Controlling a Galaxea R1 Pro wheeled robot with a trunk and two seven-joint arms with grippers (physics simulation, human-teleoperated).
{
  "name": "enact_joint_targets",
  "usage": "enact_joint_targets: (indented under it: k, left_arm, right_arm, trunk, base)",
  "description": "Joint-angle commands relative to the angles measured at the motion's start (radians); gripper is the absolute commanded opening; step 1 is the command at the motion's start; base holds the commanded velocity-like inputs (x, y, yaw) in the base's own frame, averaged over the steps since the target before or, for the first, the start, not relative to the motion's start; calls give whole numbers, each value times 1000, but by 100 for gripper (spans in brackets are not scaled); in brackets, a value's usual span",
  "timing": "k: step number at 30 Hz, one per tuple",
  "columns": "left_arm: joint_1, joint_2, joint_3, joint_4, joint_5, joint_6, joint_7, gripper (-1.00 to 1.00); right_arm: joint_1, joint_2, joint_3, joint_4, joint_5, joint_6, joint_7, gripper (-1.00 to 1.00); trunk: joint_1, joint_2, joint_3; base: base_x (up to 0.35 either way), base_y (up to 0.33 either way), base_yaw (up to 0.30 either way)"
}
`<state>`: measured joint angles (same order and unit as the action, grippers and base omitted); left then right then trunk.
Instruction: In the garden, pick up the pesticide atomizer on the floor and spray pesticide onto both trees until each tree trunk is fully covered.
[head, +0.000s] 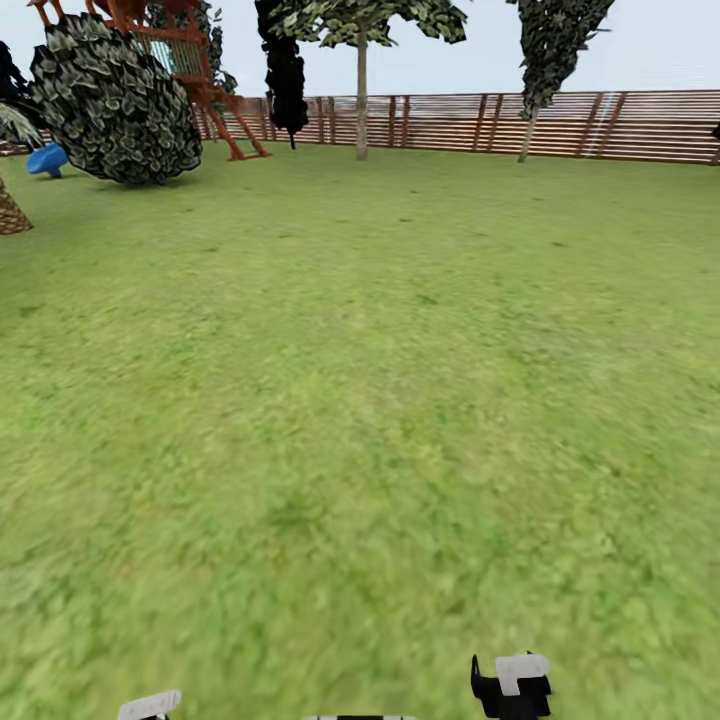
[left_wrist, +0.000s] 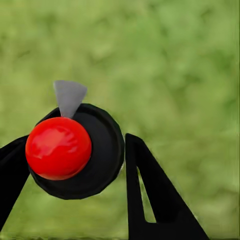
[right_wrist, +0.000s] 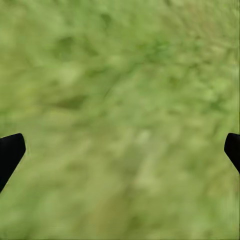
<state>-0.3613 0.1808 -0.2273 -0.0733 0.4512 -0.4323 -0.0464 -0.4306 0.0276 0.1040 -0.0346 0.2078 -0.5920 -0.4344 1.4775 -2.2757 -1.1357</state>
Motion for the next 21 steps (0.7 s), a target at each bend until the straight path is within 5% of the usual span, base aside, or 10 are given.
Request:
enact_joint_targets:
  k: [1, 21]
  left_arm:
    - [-1, 0, -6, 1, 11, -3, -5, -100]
    - [-1, 2, -4, 1, 20, -2, -4, -100]
  right_arm:
    - [0, 0, 8, 1, 4, 1, -10, 100]
    - [16, -2, 13, 5, 10, 3, 72, 100]
  trunk:
    - [0, 0, -1]
    - [0, 0, -3]
  base:
    - [8, 0, 272]
    - [312, 59, 38]
